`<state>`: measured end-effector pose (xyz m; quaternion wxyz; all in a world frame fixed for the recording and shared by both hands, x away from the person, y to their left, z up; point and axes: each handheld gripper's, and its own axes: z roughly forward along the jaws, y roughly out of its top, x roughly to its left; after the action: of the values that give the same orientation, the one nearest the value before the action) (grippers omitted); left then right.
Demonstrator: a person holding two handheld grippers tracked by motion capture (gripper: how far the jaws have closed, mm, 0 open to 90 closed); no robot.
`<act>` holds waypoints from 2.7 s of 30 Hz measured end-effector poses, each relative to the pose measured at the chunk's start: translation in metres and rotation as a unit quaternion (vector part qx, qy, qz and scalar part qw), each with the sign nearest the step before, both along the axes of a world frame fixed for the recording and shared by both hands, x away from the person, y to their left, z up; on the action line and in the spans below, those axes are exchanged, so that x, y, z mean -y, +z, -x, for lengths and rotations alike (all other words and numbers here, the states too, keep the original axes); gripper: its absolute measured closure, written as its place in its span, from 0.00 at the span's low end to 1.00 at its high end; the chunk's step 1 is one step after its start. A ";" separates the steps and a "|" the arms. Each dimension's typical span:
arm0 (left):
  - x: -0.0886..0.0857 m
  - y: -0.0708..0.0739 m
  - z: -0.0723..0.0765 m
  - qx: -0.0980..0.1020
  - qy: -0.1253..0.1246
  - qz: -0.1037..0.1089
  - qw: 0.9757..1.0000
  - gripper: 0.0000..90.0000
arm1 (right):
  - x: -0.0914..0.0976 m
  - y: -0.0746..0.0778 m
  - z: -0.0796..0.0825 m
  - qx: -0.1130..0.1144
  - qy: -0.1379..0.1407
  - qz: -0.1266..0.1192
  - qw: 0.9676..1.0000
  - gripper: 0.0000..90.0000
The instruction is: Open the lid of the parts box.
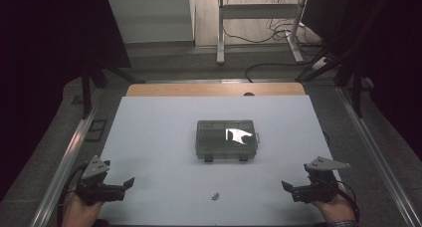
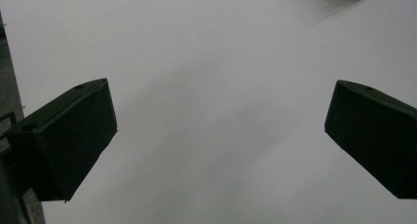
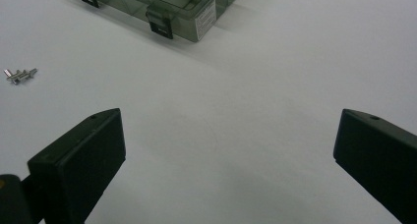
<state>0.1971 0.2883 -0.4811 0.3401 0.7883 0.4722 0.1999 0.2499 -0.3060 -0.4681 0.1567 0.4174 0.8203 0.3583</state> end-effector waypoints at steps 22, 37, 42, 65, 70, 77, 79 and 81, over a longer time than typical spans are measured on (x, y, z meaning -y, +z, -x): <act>-0.004 -0.001 -0.001 0.000 -0.007 0.026 1.000 0.00 | -0.001 0.000 -0.002 -0.005 -0.003 0.000 1.000 0.00; 0.001 0.000 -0.003 -0.006 -0.016 0.028 0.999 0.00 | -0.004 0.001 -0.004 -0.004 -0.018 0.007 1.000 0.00; 0.006 0.001 -0.007 -0.012 -0.026 0.043 0.999 0.00 | -0.005 0.006 -0.006 -0.002 -0.015 0.009 1.000 0.00; 0.032 0.003 -0.024 -0.014 -0.055 0.039 0.998 0.00 | -0.023 0.018 -0.019 -0.037 0.037 -0.006 0.999 0.81; 0.038 0.004 -0.027 -0.015 -0.063 0.045 0.997 0.00 | -0.027 0.019 -0.023 -0.031 0.051 0.001 0.998 0.96; 0.052 0.005 -0.034 -0.019 -0.079 0.046 0.996 0.00 | -0.031 0.018 -0.029 -0.033 0.061 0.004 0.998 0.99; 0.055 0.005 -0.037 -0.021 -0.082 0.047 0.995 0.00 | -0.032 0.017 -0.031 -0.034 0.060 0.002 0.998 0.99; 0.059 0.006 -0.040 -0.021 -0.084 0.050 0.995 0.00 | -0.034 0.017 -0.033 -0.035 0.060 0.003 0.998 0.99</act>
<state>0.2368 0.2297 -0.4748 0.3849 0.8113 0.4203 0.1305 0.2828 -0.2725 -0.4516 0.1077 0.3794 0.8498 0.3497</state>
